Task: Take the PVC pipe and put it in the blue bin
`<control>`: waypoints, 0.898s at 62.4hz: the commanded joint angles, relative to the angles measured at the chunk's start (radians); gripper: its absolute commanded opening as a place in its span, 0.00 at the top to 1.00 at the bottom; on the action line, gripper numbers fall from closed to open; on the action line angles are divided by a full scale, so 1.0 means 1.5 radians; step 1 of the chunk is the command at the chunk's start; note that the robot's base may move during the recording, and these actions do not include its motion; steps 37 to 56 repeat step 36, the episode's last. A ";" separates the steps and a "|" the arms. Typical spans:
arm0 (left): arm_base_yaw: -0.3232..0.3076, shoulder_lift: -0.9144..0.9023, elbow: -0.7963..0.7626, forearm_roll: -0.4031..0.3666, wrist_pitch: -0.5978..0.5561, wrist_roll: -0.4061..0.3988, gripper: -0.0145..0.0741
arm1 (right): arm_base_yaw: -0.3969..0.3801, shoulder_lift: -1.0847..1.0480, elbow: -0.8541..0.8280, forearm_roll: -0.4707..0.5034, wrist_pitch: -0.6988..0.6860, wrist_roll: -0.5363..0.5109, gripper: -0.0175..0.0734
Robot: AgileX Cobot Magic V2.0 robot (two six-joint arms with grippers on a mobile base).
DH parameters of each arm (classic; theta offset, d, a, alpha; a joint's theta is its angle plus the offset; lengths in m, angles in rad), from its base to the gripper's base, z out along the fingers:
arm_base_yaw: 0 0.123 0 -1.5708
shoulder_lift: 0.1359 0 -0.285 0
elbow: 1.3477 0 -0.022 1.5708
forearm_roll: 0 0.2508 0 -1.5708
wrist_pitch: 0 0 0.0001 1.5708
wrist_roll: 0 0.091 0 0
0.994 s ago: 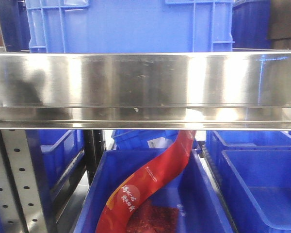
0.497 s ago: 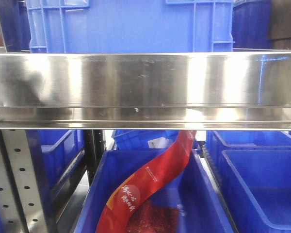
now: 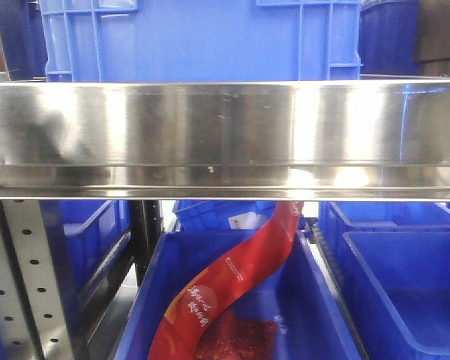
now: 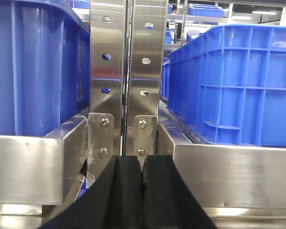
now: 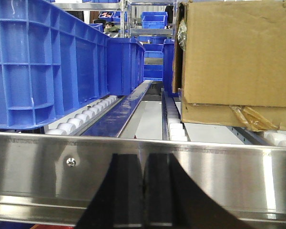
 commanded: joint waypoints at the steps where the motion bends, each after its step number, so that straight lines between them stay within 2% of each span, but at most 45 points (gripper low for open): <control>1: 0.002 -0.003 -0.001 -0.003 -0.007 -0.004 0.96 | -0.004 -0.002 0.000 0.002 -0.015 -0.002 0.99; 56: 0.002 -0.003 -0.001 -0.003 -0.007 -0.004 0.96 | -0.004 -0.002 0.000 0.002 -0.015 -0.002 0.99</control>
